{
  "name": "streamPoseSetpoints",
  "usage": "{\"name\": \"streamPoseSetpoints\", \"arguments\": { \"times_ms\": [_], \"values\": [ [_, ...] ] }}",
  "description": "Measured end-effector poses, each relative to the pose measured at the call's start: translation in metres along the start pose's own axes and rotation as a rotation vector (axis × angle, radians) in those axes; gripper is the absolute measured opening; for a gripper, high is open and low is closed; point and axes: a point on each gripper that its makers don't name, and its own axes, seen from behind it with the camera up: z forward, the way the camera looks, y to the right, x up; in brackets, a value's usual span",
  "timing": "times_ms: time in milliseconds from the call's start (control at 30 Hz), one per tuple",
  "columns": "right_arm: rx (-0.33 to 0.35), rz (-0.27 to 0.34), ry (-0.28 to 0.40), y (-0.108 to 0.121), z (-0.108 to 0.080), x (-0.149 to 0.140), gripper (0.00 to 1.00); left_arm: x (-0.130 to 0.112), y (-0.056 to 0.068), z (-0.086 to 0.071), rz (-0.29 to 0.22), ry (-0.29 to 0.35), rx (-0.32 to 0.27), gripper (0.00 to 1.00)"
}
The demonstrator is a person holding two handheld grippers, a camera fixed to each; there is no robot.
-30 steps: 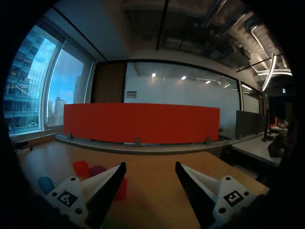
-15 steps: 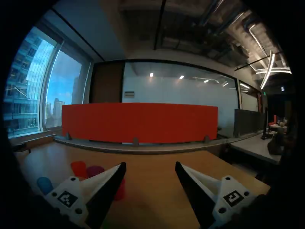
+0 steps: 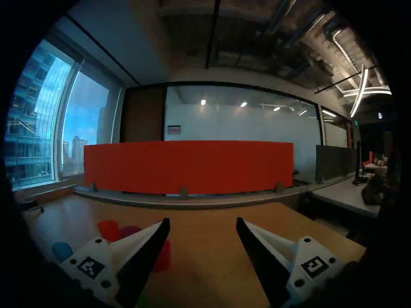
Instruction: Pour water
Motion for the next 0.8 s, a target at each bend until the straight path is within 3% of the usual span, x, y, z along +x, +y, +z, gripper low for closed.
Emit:
{"name": "streamPoseSetpoints", "arguments": {
  "times_ms": [800],
  "values": [
    [0.012,-0.002,-0.006,-0.0057,-0.0013,-0.0036,1.0,-0.008,0.0018,0.0027,-0.003,-0.03,-0.016,0.99]
  ]
}}
